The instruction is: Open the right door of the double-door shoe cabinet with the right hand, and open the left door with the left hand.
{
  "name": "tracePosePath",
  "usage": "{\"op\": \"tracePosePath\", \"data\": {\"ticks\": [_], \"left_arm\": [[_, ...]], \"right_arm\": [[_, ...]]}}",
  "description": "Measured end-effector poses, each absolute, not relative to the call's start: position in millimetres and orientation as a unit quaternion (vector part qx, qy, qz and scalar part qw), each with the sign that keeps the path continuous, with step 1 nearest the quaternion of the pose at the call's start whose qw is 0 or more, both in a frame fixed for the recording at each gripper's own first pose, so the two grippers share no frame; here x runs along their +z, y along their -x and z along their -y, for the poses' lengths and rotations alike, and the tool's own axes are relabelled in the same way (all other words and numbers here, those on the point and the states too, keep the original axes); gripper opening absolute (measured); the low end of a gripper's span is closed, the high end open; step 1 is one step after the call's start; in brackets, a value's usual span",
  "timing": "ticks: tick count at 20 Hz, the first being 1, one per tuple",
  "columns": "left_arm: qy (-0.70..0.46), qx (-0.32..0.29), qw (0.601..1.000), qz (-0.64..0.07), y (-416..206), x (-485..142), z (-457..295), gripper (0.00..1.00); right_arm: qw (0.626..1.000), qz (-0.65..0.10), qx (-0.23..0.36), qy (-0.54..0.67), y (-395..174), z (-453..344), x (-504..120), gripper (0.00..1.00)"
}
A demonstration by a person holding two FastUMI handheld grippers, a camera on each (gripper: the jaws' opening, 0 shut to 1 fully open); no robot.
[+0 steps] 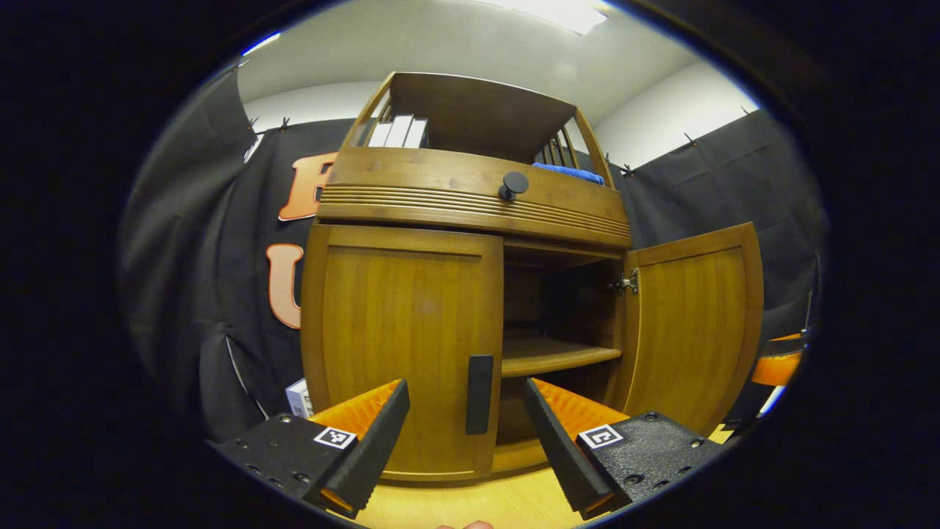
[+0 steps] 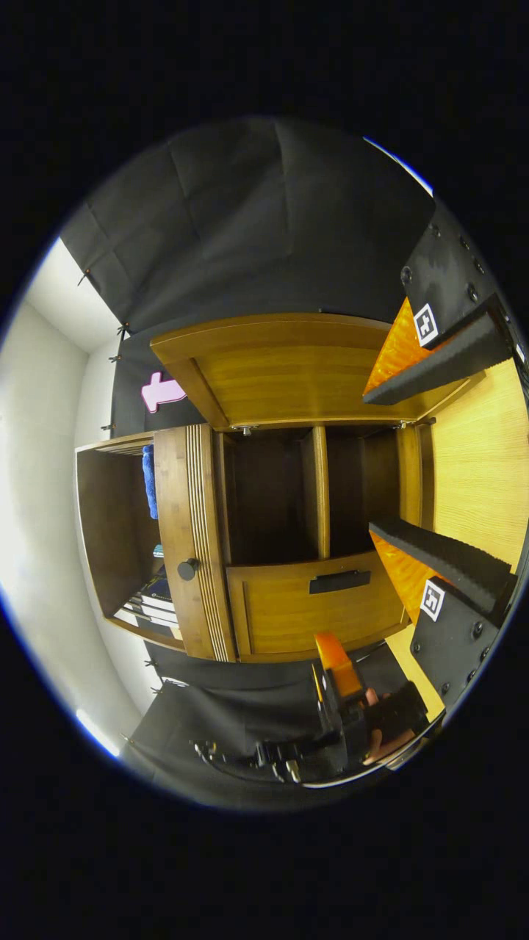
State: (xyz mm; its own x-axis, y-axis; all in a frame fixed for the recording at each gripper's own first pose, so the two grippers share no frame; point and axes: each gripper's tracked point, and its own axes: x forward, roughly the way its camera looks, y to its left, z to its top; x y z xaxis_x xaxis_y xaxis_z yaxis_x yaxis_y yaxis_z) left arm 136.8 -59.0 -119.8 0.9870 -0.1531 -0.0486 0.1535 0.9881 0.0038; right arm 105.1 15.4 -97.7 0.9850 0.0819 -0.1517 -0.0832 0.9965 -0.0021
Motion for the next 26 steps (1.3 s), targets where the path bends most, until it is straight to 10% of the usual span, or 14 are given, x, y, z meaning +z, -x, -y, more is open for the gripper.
{"op": "tracePosePath", "data": {"ticks": [18, 21, 26], "left_arm": [[-0.056, -0.004, 0.997, -0.058, -249, -203, 58, 0.93], [-0.046, -0.014, 0.997, -0.06, -247, -204, 58, 0.83], [-0.01, -0.07, 0.994, -0.083, -245, -211, 79, 0.27]], "right_arm": [[0.998, -0.054, -0.005, 0.028, -99, 6, -83, 0.99], [0.998, -0.053, 0.003, 0.023, -99, 1, -81, 0.99], [0.998, -0.058, 0.014, 0.013, -96, -3, -84, 0.99]]}}
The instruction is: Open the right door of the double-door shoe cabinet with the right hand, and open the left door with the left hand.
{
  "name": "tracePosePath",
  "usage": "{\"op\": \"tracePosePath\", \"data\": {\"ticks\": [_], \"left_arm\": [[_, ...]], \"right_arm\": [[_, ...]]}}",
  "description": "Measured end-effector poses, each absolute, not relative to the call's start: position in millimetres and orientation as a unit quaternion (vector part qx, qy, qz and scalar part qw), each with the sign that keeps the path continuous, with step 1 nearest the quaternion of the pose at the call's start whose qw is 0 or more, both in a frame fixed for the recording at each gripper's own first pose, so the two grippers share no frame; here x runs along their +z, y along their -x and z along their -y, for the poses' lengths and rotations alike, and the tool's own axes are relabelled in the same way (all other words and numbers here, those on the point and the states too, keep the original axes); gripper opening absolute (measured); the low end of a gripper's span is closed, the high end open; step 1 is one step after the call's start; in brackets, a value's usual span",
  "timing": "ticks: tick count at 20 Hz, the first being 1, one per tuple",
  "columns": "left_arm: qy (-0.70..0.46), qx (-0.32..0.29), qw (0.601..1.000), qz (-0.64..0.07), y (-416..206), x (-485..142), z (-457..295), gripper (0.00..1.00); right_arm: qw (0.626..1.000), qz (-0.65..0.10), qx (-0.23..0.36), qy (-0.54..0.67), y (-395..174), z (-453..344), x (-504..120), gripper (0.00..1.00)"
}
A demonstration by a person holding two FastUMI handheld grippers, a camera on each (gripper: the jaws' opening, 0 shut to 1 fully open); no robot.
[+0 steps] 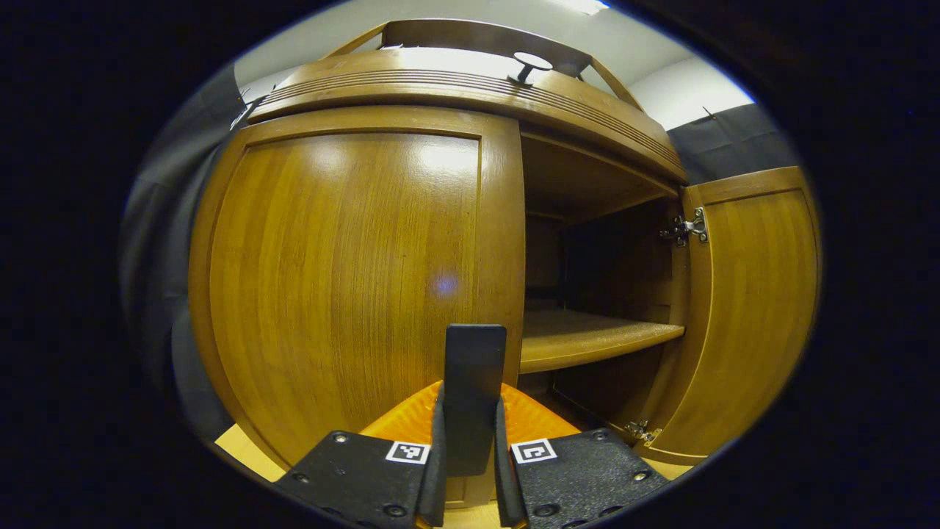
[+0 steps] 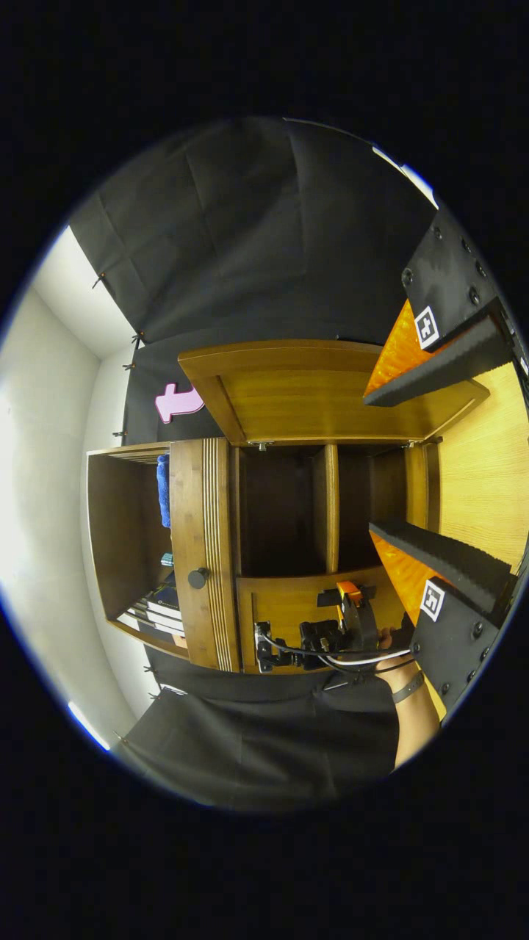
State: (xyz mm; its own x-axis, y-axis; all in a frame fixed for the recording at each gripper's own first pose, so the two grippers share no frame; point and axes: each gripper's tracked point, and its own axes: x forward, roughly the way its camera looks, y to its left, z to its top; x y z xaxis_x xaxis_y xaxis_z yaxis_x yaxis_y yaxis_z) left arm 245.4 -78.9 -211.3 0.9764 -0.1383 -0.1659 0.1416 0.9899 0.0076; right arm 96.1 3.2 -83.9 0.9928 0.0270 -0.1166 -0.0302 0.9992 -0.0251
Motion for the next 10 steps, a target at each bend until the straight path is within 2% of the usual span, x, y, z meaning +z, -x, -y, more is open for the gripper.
{"op": "tracePosePath", "data": {"ticks": [2, 7, 10], "left_arm": [[-0.009, -0.075, 0.993, -0.088, -244, -212, 79, 0.22], [-0.013, -0.106, 0.99, -0.094, -209, -203, 82, 0.22], [-0.016, -0.103, 0.99, -0.098, -178, -194, 71, 0.2]], "right_arm": [[0.998, -0.061, 0.018, 0.012, -92, -5, -85, 0.99], [0.998, -0.063, 0.023, 0.013, -85, -12, -88, 0.98], [0.998, -0.063, 0.024, 0.008, -86, -15, -89, 0.99]]}}
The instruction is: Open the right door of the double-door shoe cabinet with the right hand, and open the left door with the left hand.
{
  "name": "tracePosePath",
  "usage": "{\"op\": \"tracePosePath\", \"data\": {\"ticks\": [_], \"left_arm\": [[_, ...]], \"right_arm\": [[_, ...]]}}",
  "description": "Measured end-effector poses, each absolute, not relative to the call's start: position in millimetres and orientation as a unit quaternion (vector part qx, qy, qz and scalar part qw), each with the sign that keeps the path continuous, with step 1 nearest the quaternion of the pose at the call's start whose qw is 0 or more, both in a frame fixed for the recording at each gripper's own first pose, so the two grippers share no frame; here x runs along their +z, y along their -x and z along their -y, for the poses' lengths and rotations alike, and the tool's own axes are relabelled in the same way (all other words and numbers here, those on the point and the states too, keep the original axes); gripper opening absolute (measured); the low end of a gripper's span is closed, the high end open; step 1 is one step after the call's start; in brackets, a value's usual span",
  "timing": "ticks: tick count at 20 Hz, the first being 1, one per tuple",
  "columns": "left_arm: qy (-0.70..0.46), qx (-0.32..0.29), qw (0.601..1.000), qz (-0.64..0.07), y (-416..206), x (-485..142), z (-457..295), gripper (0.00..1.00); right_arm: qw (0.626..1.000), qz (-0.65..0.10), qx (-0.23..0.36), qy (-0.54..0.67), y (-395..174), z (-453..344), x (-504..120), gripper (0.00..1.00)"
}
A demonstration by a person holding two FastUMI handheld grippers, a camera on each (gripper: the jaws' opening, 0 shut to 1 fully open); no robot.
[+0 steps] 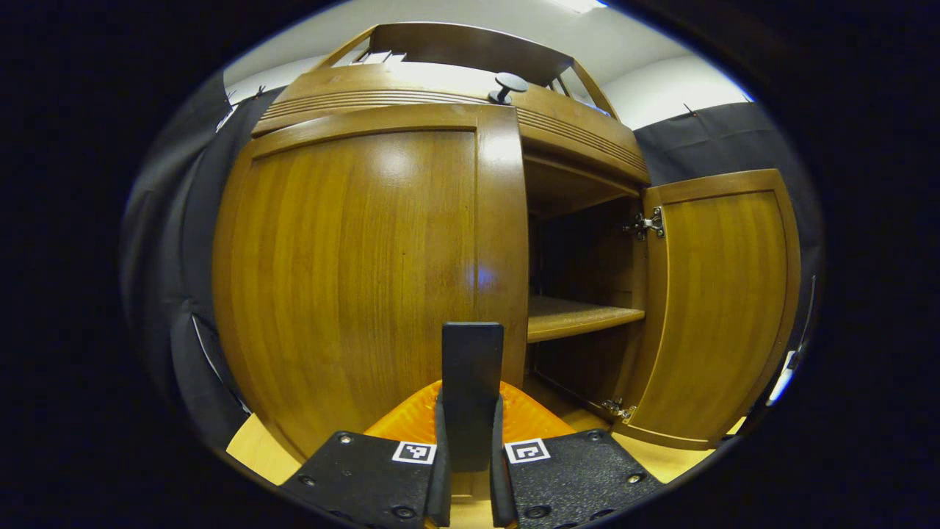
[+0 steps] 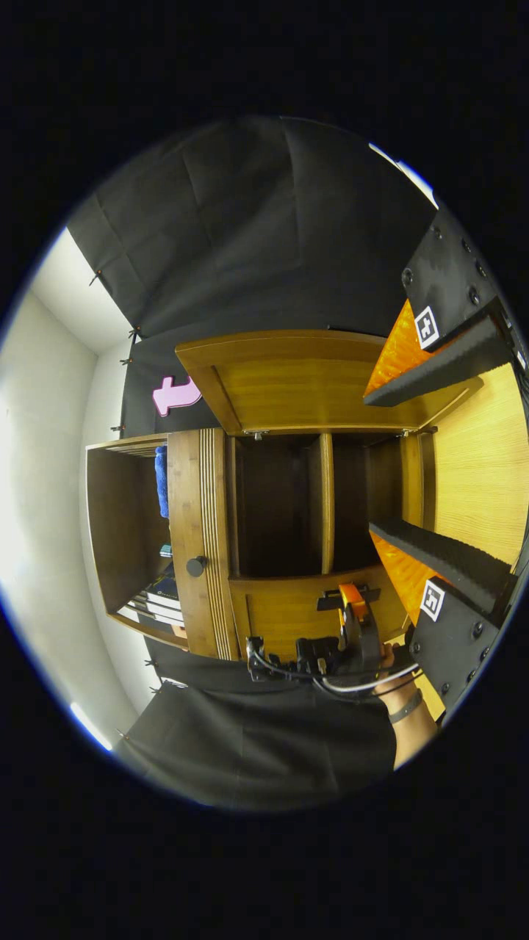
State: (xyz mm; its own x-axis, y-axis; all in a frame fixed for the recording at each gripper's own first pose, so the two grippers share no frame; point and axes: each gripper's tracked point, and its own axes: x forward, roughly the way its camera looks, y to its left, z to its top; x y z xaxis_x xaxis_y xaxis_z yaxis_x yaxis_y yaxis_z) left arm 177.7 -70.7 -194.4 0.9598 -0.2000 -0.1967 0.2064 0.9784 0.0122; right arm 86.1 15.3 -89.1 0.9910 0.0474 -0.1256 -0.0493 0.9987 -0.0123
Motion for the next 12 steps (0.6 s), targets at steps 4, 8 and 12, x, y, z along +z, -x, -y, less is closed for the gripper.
{"op": "tracePosePath", "data": {"ticks": [4, 8, 12], "left_arm": [[-0.012, -0.1, 0.99, -0.1, -143, -185, 54, 0.22], [-0.034, -0.097, 0.99, -0.096, -115, -178, 36, 0.22], [-0.034, -0.056, 0.994, -0.088, -86, -167, 4, 0.21]], "right_arm": [[0.997, -0.069, 0.032, 0.0, -87, -21, -97, 0.93], [0.998, -0.062, 0.032, -0.004, -93, -24, -97, 0.93], [0.998, -0.057, 0.032, -0.002, -98, -25, -97, 0.93]]}}
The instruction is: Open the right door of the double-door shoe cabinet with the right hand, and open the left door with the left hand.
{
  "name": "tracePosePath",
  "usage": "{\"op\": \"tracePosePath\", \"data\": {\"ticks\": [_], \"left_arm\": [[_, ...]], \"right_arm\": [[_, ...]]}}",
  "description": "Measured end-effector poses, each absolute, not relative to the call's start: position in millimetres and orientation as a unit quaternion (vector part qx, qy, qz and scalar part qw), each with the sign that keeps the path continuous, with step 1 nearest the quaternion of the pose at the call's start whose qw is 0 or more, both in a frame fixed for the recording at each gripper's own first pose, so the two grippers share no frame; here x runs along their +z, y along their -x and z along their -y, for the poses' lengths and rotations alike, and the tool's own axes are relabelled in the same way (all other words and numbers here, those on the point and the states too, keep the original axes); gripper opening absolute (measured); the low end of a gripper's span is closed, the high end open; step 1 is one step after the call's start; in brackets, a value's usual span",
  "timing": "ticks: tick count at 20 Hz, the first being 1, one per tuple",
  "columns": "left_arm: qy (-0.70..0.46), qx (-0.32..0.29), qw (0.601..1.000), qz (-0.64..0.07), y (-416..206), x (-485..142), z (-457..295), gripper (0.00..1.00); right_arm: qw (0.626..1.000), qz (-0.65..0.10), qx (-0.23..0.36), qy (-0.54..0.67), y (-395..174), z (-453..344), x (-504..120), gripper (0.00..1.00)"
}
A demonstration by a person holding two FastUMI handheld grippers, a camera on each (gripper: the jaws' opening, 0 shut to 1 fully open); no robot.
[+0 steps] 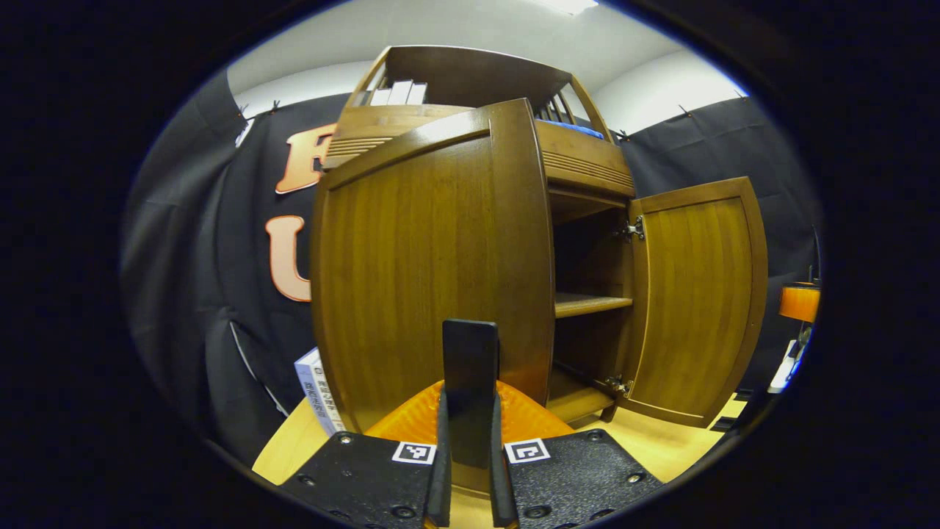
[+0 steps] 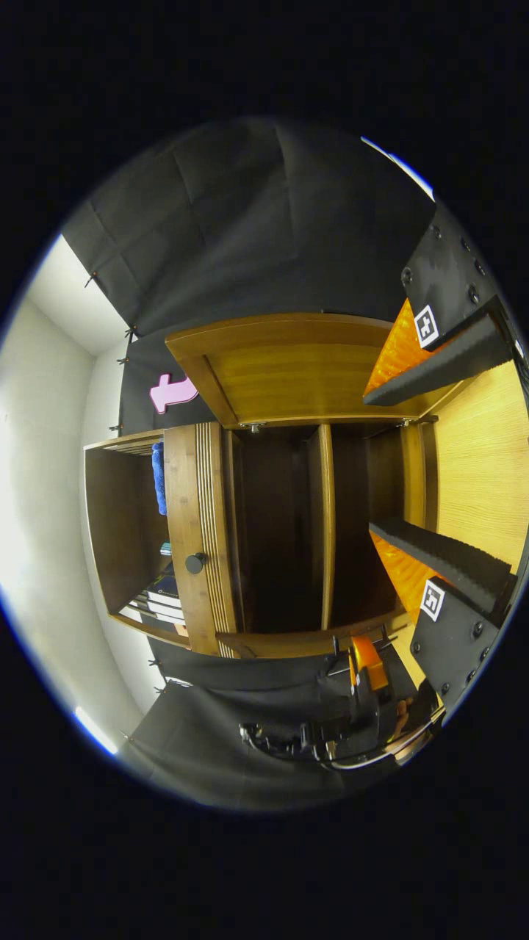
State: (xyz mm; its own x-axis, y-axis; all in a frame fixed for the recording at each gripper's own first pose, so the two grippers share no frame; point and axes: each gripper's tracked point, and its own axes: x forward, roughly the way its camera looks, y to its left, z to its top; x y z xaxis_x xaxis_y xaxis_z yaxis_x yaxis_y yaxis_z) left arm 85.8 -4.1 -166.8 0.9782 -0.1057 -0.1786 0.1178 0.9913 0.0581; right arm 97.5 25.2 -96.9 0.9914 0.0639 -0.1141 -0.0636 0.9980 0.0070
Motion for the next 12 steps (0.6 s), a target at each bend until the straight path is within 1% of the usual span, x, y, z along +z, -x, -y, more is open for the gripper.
{"op": "tracePosePath", "data": {"ticks": [2, 7, 9, 10, 11, 12], "left_arm": [[-0.036, -0.029, 0.995, -0.086, -72, -163, -11, 0.21], [-0.045, 0.006, 0.996, -0.075, -50, -153, -46, 0.21], [-0.037, 0.021, 0.997, -0.068, -42, -150, -62, 0.15], [-0.034, 0.033, 0.997, -0.065, -38, -148, -73, 0.16], [-0.034, 0.043, 0.997, -0.063, -35, -147, -83, 0.12], [-0.035, 0.051, 0.996, -0.062, -32, -146, -93, 0.13]], "right_arm": [[0.998, -0.056, 0.034, -0.001, -101, -27, -97, 0.93], [0.998, -0.052, 0.041, 0.002, -107, -32, -97, 0.93], [0.998, -0.051, 0.042, 0.003, -108, -33, -98, 0.93], [0.998, -0.05, 0.043, 0.002, -108, -33, -98, 0.93], [0.998, -0.049, 0.045, 0.002, -109, -35, -98, 0.93], [0.998, -0.048, 0.047, 0.001, -110, -36, -98, 0.93]]}}
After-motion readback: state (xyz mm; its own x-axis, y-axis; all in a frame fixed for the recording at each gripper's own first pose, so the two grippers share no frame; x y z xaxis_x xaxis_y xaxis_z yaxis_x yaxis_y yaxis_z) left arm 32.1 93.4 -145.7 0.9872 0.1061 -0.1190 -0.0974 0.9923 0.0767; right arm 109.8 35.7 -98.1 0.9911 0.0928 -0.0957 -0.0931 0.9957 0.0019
